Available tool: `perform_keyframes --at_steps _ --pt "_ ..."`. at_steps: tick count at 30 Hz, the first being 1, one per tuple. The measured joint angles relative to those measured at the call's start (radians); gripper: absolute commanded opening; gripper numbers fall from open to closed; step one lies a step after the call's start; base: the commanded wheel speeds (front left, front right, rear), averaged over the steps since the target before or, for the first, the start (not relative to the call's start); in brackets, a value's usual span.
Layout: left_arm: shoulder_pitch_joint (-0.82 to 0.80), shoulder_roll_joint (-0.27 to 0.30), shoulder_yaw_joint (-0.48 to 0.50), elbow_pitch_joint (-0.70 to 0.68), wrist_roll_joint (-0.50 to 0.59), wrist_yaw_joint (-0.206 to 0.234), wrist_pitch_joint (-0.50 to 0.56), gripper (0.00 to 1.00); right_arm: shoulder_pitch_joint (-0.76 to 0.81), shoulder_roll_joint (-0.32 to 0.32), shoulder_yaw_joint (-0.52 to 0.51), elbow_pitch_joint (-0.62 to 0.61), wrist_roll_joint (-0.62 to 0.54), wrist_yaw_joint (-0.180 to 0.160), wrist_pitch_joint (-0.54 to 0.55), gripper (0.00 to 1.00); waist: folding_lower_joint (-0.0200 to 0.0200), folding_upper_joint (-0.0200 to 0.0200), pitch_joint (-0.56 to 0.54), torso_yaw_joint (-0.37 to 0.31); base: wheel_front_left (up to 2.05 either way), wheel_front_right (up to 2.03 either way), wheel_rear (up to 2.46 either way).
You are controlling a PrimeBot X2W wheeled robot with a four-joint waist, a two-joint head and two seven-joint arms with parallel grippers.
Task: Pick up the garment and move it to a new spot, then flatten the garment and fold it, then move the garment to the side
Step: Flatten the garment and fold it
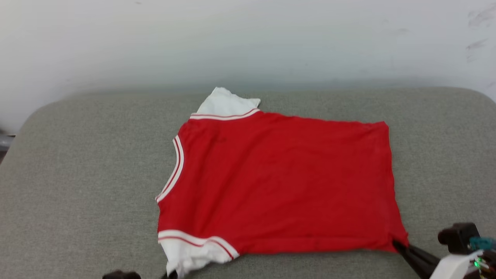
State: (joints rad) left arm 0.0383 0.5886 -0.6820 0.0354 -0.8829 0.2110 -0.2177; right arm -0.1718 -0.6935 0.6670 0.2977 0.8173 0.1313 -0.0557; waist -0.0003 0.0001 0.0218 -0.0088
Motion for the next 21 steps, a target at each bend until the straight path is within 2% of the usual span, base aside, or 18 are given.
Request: perform_keyframes --at_steps 7,12,21 --pt "0.105 0.014 -0.036 -0.003 -0.050 -0.006 0.049 0.00 0.191 0.001 -0.127 -0.062 -0.037 0.000 0.047 0.00 0.0001 0.0000 -0.038 0.000 0.00 0.00 0.00" --pt "0.138 0.029 -0.057 -0.022 -0.086 -0.026 0.095 0.00 0.307 0.011 -0.212 -0.116 -0.062 0.000 0.091 0.00 0.0002 0.0000 -0.045 0.008 0.00 0.00 0.00" --pt "0.107 0.036 -0.056 -0.037 -0.040 -0.025 0.069 0.00 0.367 0.063 -0.342 -0.212 -0.114 0.000 0.164 0.00 0.0002 0.0000 -0.038 0.008 0.00 0.00 0.00"
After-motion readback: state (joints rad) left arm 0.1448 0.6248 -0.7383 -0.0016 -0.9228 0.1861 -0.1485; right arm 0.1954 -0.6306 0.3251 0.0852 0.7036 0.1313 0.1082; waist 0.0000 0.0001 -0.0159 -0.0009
